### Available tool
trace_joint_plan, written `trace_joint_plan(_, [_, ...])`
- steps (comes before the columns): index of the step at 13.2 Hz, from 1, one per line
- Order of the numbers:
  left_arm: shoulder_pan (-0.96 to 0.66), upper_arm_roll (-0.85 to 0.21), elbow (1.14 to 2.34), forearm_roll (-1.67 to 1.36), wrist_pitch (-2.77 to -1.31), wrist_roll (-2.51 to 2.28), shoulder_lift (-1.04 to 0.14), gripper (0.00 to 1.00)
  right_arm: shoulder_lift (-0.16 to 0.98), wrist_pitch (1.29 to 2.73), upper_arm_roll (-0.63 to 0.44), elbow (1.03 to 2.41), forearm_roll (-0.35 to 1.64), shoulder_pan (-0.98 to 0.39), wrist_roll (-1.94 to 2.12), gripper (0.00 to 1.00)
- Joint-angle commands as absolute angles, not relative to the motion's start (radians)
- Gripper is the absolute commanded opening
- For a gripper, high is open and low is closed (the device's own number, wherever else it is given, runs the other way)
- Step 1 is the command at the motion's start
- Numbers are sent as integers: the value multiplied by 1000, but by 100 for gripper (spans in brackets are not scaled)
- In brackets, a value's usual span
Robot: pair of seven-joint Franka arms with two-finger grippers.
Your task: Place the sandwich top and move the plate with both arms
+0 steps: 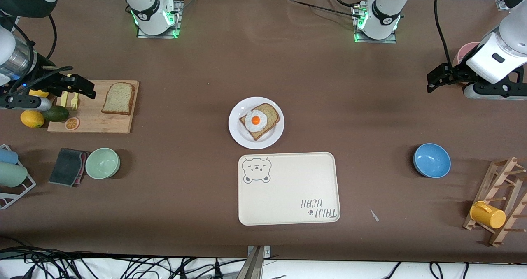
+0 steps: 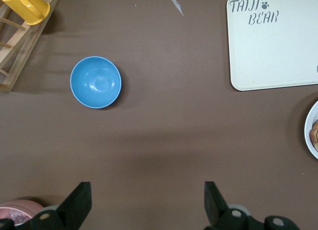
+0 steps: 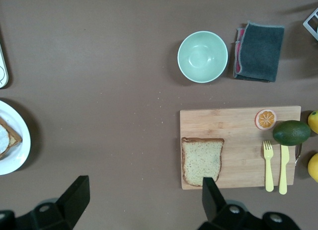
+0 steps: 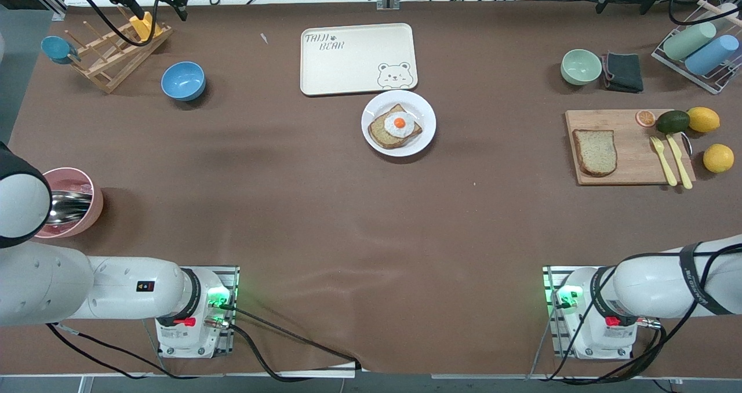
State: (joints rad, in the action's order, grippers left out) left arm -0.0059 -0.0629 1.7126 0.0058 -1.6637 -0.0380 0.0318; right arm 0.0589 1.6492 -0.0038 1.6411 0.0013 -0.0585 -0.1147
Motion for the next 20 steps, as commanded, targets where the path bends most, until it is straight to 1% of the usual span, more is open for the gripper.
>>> trace_joint_plan(1, [0,-64,1689,-17,-1641,-38,25,100,57,1614,-5,1621,-11,-63,-127,100])
trace_joint_plan(20, [-2,-66,1689,-18,-1641,-41,25,100,51,1611,2,1618,-25,-72,-130,100])
